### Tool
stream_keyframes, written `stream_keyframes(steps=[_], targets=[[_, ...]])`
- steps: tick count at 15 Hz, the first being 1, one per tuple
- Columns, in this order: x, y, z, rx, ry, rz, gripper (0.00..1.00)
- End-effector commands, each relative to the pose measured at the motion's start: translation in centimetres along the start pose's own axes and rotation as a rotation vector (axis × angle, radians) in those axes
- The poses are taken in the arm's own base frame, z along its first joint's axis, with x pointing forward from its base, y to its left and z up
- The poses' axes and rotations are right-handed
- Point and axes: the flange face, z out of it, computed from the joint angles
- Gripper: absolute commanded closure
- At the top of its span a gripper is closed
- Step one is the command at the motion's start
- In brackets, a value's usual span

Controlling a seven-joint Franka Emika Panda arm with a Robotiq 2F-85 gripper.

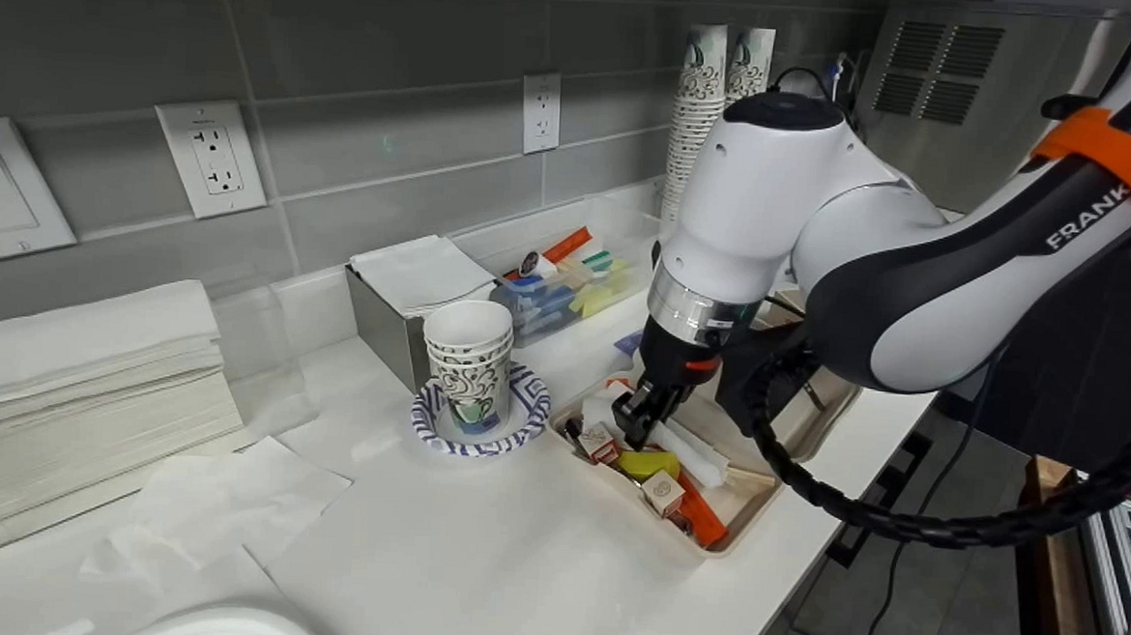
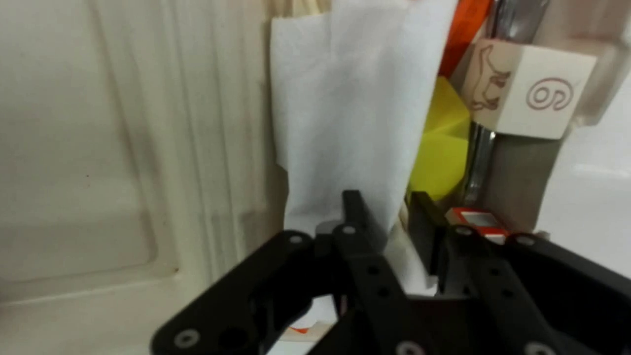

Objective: Pick up the napkin and place it inside the takeaway pack

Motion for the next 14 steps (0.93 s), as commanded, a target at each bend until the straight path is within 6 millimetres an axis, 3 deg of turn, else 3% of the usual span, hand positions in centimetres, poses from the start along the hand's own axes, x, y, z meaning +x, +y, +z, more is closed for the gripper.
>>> stream_keyframes(steps=[1, 6, 14], targets=[[-0.3, -0.2, -1.3, 0.029, -0.004, 0.008, 0.36], [-0.3, -0.6, -2.9, 0.102, -0.016, 0.024, 0.01], [-0.3, 0.0, -5.3, 0.084, -0.035, 0.034, 0.0]])
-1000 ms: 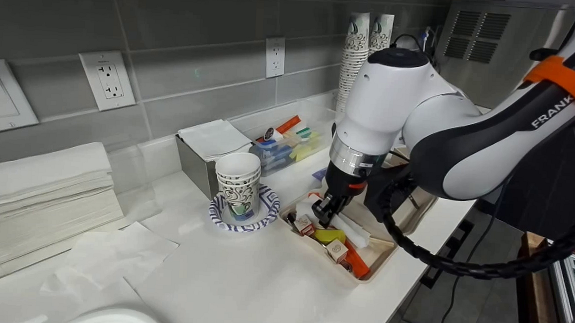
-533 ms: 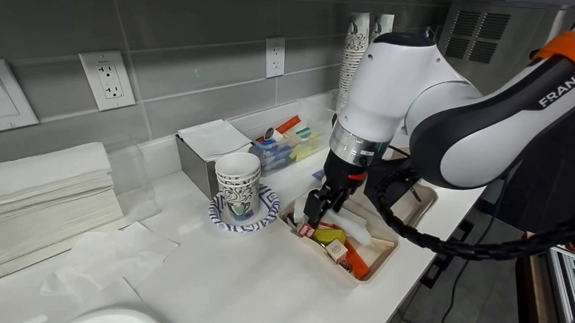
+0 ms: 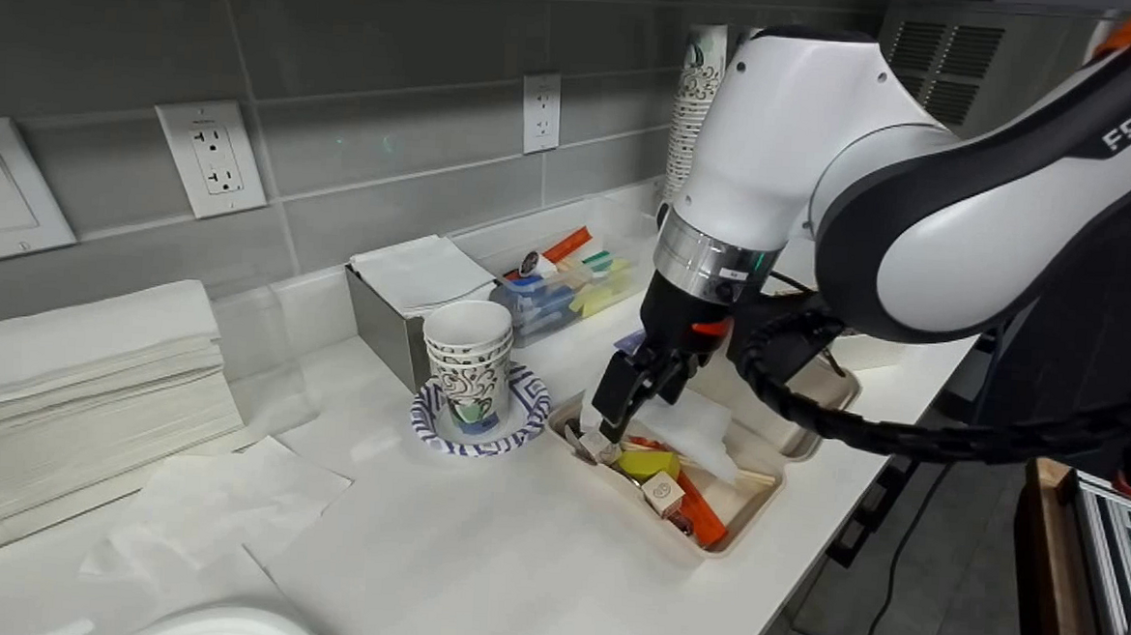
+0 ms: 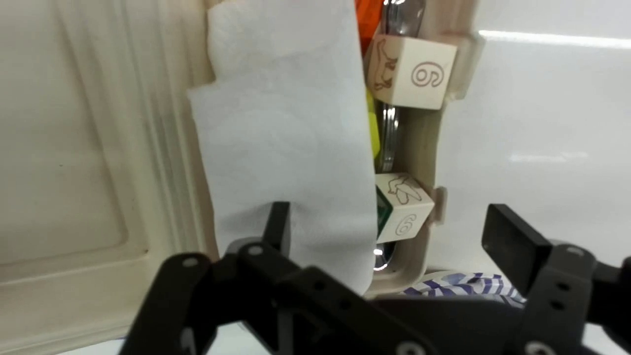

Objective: Pick up the napkin and place it inside the takeaway pack

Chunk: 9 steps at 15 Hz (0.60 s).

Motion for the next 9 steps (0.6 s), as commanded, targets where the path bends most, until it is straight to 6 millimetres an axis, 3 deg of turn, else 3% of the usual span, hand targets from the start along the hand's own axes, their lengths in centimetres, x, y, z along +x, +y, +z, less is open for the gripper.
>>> stream_keyframes(steps=[1, 2, 4, 9], targets=[[-0.7, 0.7, -1.4, -0.023, -0.025, 0.006, 0.04], [-0.6, 0.9, -1.5, -0.032, -0.03, 0.006, 0.26], [-0.7, 1.1, -1.5, -0.041, -0.043, 0.01, 0.29], [-1.1, 2.3, -0.3, -0.064, -0.076, 0.054, 0.69]])
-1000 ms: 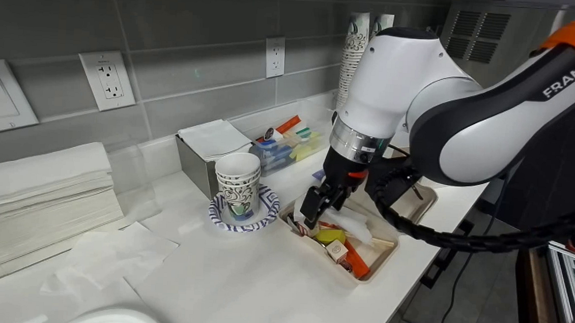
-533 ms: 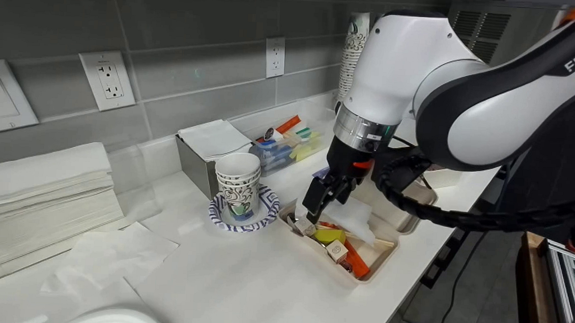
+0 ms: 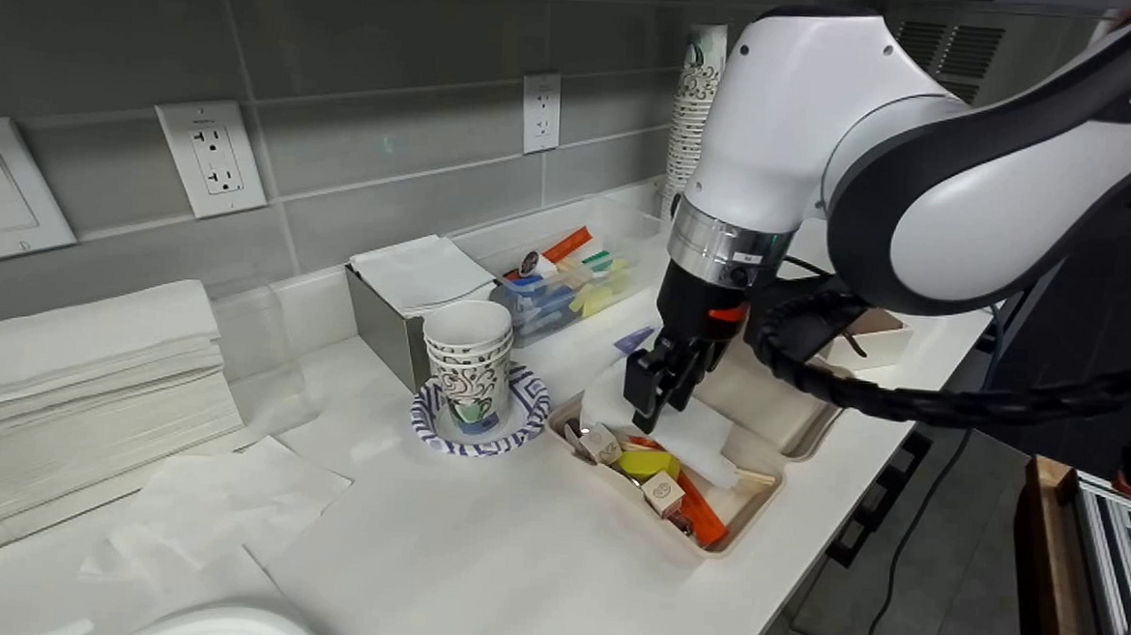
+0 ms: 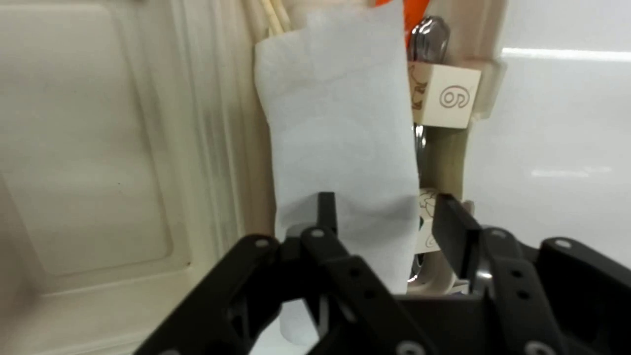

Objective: Pick up the napkin and place it inside the takeaway pack

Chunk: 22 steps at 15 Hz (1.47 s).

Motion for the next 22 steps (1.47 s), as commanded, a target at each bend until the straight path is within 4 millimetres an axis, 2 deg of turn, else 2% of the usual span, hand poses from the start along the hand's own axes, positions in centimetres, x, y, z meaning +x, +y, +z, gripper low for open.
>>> stream_keyframes(steps=[1, 4, 5, 22], targets=[[-0.8, 1.4, 1.0, -0.031, -0.027, 0.042, 0.76], [-1.1, 2.4, 2.1, -0.04, -0.045, 0.067, 0.98], [-1.2, 2.5, 2.5, -0.035, -0.047, 0.064, 1.0], [-1.0, -0.3, 6.9, 0.072, 0.08, -0.116, 1.0]])
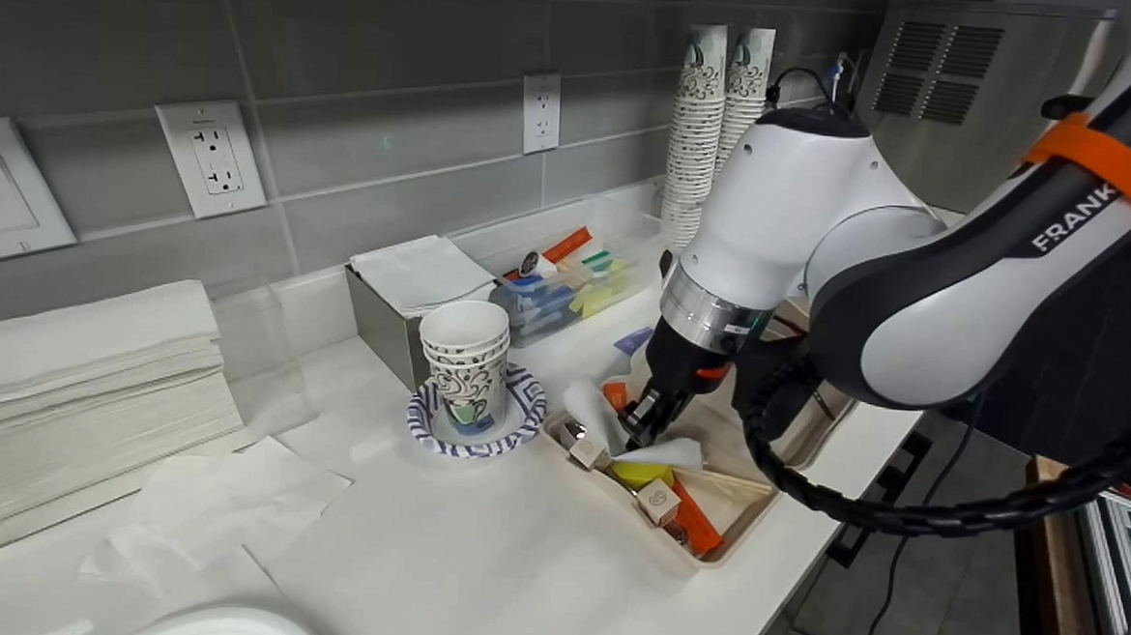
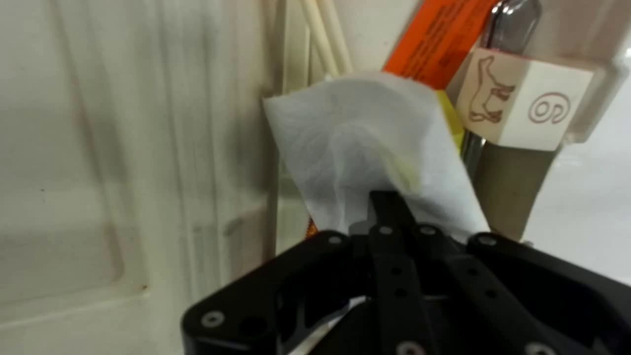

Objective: Pick up the napkin and place it inside the takeaway pack

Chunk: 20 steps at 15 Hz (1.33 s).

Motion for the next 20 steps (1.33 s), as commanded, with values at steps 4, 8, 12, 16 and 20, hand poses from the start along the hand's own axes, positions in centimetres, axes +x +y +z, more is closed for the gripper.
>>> stream_keyframes(steps=[4, 8, 12, 16, 20], targets=[[-0.6, -0.5, 1.1, 0.02, -0.023, -0.066, 1.0], [-0.3, -0.4, -0.8, 0.019, -0.05, -0.068, 0.74], [-0.4, 0.1, -3.5, -0.028, -0.106, -0.065, 0.44], [-0.1, 0.1, -8.6, -0.075, -0.106, -0.069, 0.15], [-0.1, -0.2, -13.5, -0.112, -0.113, -0.07, 0.0]])
